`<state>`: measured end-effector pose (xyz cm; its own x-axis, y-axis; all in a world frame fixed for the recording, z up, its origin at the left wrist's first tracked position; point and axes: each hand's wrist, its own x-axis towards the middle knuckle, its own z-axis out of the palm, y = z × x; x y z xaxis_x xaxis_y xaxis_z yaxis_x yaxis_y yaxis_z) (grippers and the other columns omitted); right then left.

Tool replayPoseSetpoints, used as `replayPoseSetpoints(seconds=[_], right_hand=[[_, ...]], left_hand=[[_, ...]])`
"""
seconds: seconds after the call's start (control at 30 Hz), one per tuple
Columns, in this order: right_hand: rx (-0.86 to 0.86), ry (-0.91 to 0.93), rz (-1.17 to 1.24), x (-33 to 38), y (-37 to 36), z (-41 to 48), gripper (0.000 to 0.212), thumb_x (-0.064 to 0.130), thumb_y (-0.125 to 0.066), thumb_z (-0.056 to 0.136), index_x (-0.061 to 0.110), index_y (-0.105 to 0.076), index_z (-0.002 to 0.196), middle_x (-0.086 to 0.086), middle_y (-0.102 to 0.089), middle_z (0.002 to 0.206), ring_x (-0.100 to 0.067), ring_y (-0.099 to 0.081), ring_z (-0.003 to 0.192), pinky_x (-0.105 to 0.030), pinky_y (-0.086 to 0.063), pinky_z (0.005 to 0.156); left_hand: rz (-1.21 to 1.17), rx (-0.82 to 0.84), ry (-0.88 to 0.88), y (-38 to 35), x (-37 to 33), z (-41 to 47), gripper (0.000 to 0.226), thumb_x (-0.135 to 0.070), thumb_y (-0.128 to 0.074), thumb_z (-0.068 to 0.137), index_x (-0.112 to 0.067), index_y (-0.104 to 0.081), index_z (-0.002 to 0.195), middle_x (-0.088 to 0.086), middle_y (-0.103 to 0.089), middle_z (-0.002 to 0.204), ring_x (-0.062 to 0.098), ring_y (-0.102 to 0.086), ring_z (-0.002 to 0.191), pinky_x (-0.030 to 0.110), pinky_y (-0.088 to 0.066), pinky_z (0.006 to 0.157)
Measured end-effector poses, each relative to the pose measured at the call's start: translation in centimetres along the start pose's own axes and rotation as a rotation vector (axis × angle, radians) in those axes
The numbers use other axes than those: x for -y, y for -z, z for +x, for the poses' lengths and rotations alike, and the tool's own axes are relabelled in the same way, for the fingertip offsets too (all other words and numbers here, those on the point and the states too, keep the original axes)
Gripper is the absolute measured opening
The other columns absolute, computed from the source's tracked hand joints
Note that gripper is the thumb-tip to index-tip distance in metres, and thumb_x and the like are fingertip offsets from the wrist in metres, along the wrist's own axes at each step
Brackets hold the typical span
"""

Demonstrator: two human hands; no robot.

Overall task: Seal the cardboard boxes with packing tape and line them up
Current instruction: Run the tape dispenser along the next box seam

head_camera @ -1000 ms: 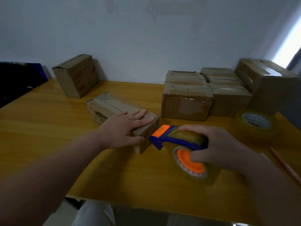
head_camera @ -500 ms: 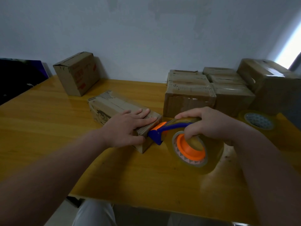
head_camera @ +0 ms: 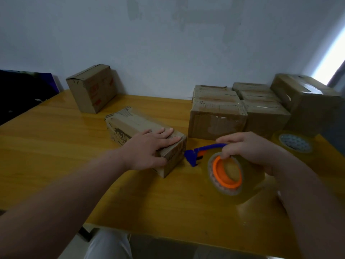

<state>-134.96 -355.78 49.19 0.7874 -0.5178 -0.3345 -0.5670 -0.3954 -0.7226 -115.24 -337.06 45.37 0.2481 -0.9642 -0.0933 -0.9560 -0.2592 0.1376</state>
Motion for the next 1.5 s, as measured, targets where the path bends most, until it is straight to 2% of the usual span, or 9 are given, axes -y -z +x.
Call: replayPoseSetpoints(seconds=[0.2, 0.37, 0.5, 0.73, 0.97, 1.07, 1.23, 1.43, 1.5], right_hand=[[-0.347, 0.177, -0.061, -1.3, -1.5, 0.8, 0.065, 0.021, -0.078, 0.072, 0.037, -0.052, 0.13, 0.009, -0.048, 0.104, -0.006, -0.05, 0.081, -0.021, -0.043, 0.061], [-0.487, 0.272, 0.02, -2.3, -3.8, 1.7, 0.068, 0.012, -0.075, 0.074, 0.031, -0.051, 0.135, 0.011, -0.057, 0.099, -0.002, -0.052, 0.074, -0.01, -0.04, 0.052], [-0.486, 0.276, -0.028, -2.3, -3.6, 1.5, 0.075, 0.015, -0.073, 0.078, 0.031, -0.04, 0.143, 0.023, -0.05, 0.087, -0.001, -0.053, 0.069, -0.006, -0.041, 0.05], [-0.443, 0.227, -0.174, -1.8, -3.3, 1.6, 0.071, 0.023, -0.073, 0.079, 0.027, -0.04, 0.142, 0.001, -0.055, 0.11, -0.007, -0.049, 0.077, -0.011, -0.033, 0.053], [-0.318, -0.023, -0.536, 0.1, -2.0, 0.5, 0.071, 0.029, -0.072, 0.078, 0.027, -0.028, 0.134, 0.001, -0.051, 0.081, -0.015, -0.057, 0.071, -0.027, -0.046, 0.054], [-0.391, -0.016, -0.489, -0.3, -2.7, 0.4, 0.069, 0.027, -0.073, 0.079, 0.026, -0.028, 0.131, 0.001, -0.049, 0.082, -0.013, -0.054, 0.068, -0.025, -0.04, 0.05], [-0.481, 0.03, -0.379, -1.2, -3.4, 0.5, 0.075, 0.034, -0.076, 0.076, 0.027, -0.032, 0.136, 0.003, -0.047, 0.096, -0.015, -0.049, 0.08, -0.023, -0.037, 0.053], [-0.446, 0.227, -0.041, -1.8, -2.9, -0.5, 0.074, 0.011, -0.08, 0.072, 0.031, -0.043, 0.133, 0.011, -0.047, 0.104, -0.013, -0.051, 0.095, -0.025, -0.043, 0.065], [-0.41, 0.316, 0.068, -1.5, -2.8, -0.9, 0.074, 0.003, -0.079, 0.07, 0.036, -0.044, 0.126, 0.018, -0.047, 0.102, -0.008, -0.052, 0.092, -0.022, -0.044, 0.064]], left_hand=[[0.021, 0.034, 0.141, 0.9, -1.3, -0.6, 0.081, -0.026, -0.051, 0.091, -0.027, 0.001, 0.153, -0.005, 0.002, 0.16, 0.012, -0.007, 0.146, 0.027, -0.004, 0.115], [0.085, -0.117, 0.266, -0.4, -2.3, 1.1, 0.062, -0.042, -0.029, 0.101, -0.018, -0.004, 0.153, 0.003, -0.004, 0.161, 0.017, -0.007, 0.147, 0.033, -0.007, 0.118], [0.132, -0.16, 0.339, -1.5, -2.4, 3.0, 0.066, -0.043, -0.032, 0.101, -0.014, -0.003, 0.152, 0.009, -0.002, 0.16, 0.021, -0.006, 0.147, 0.035, -0.006, 0.117], [0.164, -0.131, 0.319, -1.2, -2.5, 2.9, 0.078, -0.039, -0.049, 0.096, -0.019, 0.001, 0.152, 0.008, 0.002, 0.16, 0.022, -0.006, 0.147, 0.034, -0.007, 0.116], [0.179, -0.084, 0.264, -0.6, -2.1, 1.0, 0.073, -0.038, -0.051, 0.095, -0.033, -0.004, 0.151, -0.005, 0.003, 0.161, 0.016, -0.005, 0.147, 0.051, -0.011, 0.117], [0.113, -0.042, 0.253, -0.7, -1.7, -0.2, 0.07, -0.037, -0.051, 0.095, -0.042, -0.006, 0.149, -0.015, 0.006, 0.159, 0.014, 0.001, 0.147, 0.068, -0.009, 0.11], [-0.025, 0.003, 0.092, -0.2, -1.0, -2.0, 0.07, -0.03, -0.06, 0.09, -0.05, -0.019, 0.143, -0.026, 0.0, 0.156, 0.008, 0.0, 0.146, 0.058, -0.021, 0.113], [-0.175, 0.039, 0.033, 0.7, -0.9, -2.9, 0.066, -0.028, -0.067, 0.085, -0.052, -0.033, 0.136, -0.03, -0.01, 0.153, 0.001, -0.004, 0.144, 0.056, 0.002, 0.116], [-0.262, -0.004, 0.051, 1.0, -1.0, -3.0, 0.057, -0.026, -0.063, 0.089, -0.048, -0.04, 0.135, -0.026, -0.023, 0.151, 0.003, -0.016, 0.143, 0.051, -0.008, 0.117]])
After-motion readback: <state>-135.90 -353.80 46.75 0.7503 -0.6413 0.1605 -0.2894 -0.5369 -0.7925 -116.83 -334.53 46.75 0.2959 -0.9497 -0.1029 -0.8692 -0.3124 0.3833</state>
